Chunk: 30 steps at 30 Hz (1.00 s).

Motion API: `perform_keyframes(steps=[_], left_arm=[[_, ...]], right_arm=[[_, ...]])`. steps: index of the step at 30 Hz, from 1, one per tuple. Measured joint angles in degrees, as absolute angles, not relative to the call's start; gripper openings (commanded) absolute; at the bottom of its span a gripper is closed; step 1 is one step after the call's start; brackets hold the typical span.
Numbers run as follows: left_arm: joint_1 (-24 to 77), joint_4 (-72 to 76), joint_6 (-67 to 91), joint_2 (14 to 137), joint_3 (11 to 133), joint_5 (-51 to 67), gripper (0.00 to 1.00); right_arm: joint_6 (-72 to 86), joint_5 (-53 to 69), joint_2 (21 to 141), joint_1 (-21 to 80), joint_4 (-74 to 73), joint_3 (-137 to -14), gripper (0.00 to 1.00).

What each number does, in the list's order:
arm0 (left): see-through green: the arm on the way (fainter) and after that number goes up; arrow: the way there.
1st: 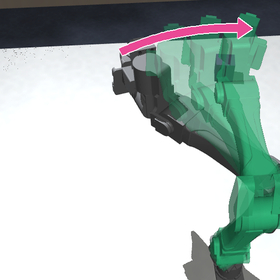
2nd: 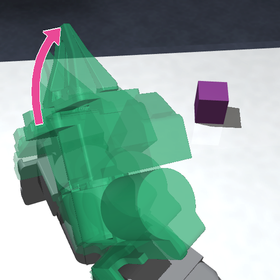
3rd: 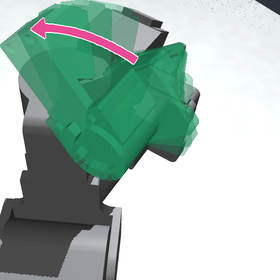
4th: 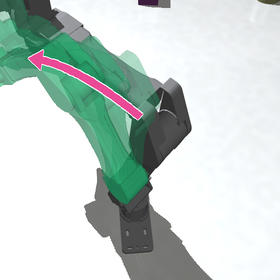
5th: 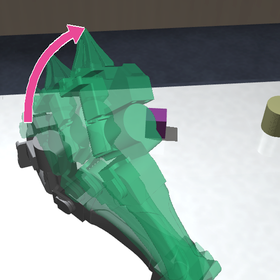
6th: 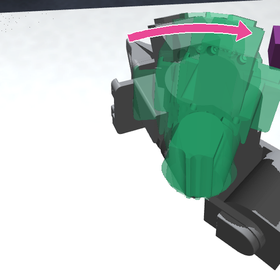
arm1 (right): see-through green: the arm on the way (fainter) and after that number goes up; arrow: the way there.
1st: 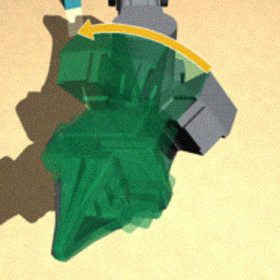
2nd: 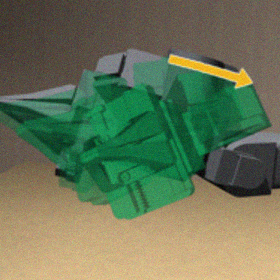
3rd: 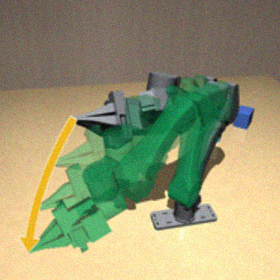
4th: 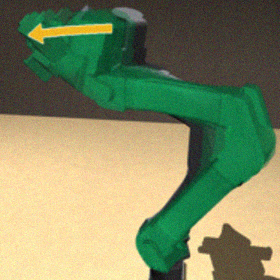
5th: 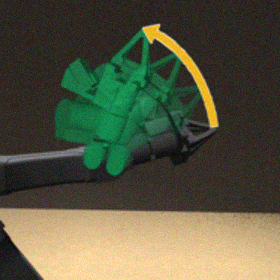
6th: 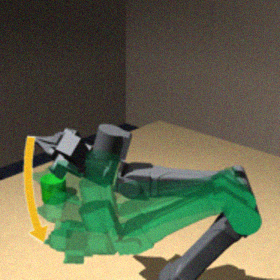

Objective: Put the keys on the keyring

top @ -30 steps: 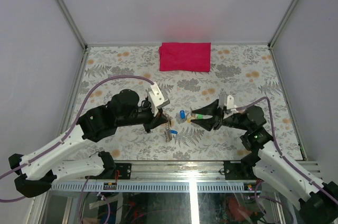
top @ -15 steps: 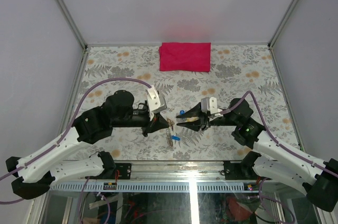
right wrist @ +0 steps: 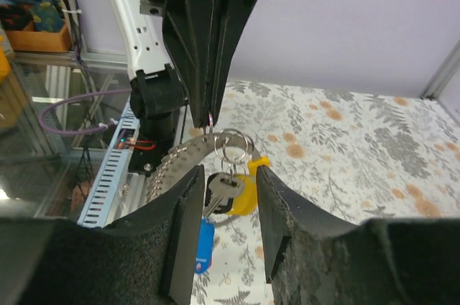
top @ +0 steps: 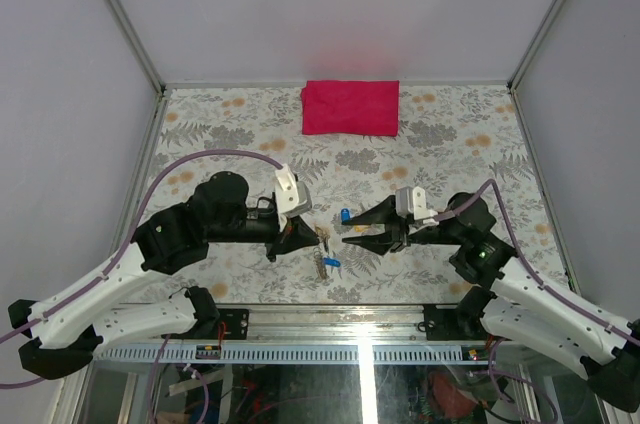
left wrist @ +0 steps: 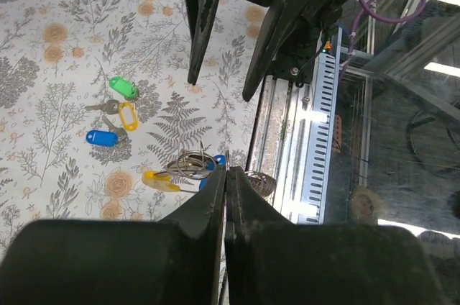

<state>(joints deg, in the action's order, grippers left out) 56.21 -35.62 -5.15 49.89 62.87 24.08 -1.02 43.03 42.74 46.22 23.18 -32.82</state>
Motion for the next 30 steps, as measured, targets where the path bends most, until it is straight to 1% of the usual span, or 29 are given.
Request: perform_keyframes(steps=[5,9,17,24,30], left_arm=[[56.2,-35.6,-5.5,50.2,62.9,25.7,0.00],[56.2,-35.5,-5.5,50.3,62.9,26.5,0.00],[56.2,-35.5,-5.5,50.2,62.9,27.2,0.00],[56.2,-35.5,-5.6,50.3,62.9,27.6,0.00],[56.2,-35.9,-5.9,50.3,62.9,28.2,0.00]], right_arm=[[1.3,43.0,48.1,49.6,28.2,-33.7,0.40],[1.1,42.9,51.6,52.4,28.9,-34.0,0.35],[1.3,42.5,52.3,54.3,30.8,-34.0,0.32],[2.0,42.5,52.6,54.8,32.0,-34.3,0.20],[2.1,42.4,53.1,54.8,32.0,-34.5,0.04]])
